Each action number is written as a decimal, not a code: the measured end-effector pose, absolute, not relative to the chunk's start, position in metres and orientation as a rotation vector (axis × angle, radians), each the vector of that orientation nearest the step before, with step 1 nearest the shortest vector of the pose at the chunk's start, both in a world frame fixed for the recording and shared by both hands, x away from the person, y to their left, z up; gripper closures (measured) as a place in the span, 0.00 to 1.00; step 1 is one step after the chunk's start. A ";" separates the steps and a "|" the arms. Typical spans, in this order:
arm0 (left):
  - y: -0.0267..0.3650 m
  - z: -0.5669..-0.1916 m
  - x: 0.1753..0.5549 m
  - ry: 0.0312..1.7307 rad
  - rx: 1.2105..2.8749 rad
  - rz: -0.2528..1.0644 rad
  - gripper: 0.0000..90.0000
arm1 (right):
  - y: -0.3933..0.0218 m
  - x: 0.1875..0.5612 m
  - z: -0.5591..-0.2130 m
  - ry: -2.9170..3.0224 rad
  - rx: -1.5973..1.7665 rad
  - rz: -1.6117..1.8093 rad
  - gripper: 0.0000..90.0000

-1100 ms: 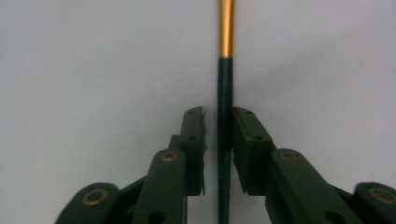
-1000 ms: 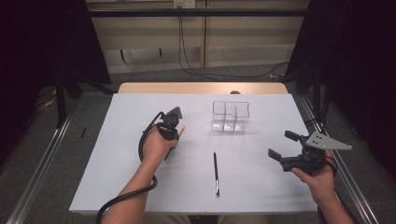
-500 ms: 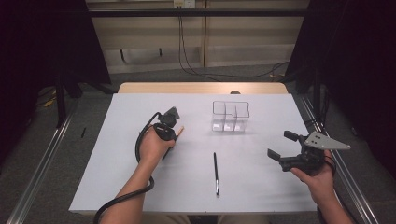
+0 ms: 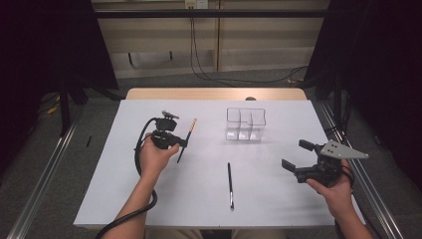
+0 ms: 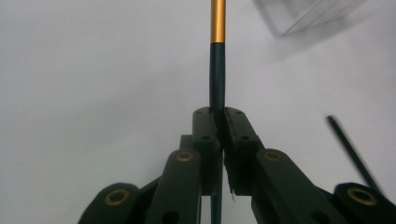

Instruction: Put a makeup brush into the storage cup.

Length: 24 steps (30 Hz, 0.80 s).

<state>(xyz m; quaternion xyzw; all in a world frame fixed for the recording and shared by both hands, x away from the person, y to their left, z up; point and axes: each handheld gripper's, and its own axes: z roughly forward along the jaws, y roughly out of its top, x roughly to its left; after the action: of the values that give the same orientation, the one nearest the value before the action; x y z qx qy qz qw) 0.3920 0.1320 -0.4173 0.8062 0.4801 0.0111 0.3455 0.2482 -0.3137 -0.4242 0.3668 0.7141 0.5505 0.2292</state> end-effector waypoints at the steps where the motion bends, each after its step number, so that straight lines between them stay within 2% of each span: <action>1: 0.134 -0.416 0.390 1.213 2.063 0.036 0.94 | -0.313 0.249 -0.424 1.963 1.008 1.521 0.01; 13: 0.148 -0.413 0.373 1.075 1.813 0.103 0.94 | -0.301 0.260 -0.423 1.974 1.006 1.539 0.01; 18: 0.147 -0.412 0.367 1.012 1.760 0.152 0.94 | -0.296 0.265 -0.422 1.971 1.017 1.569 0.01; 24: 0.142 -0.410 0.365 0.960 1.730 0.139 0.94 | -0.286 0.270 -0.419 1.991 0.998 1.570 0.01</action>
<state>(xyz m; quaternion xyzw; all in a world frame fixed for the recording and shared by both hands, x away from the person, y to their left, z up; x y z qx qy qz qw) 0.3648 0.1420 -0.4104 0.7302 0.4050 0.0587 0.5472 0.2704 -0.2855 -0.4192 0.3583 0.7148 0.5639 0.2069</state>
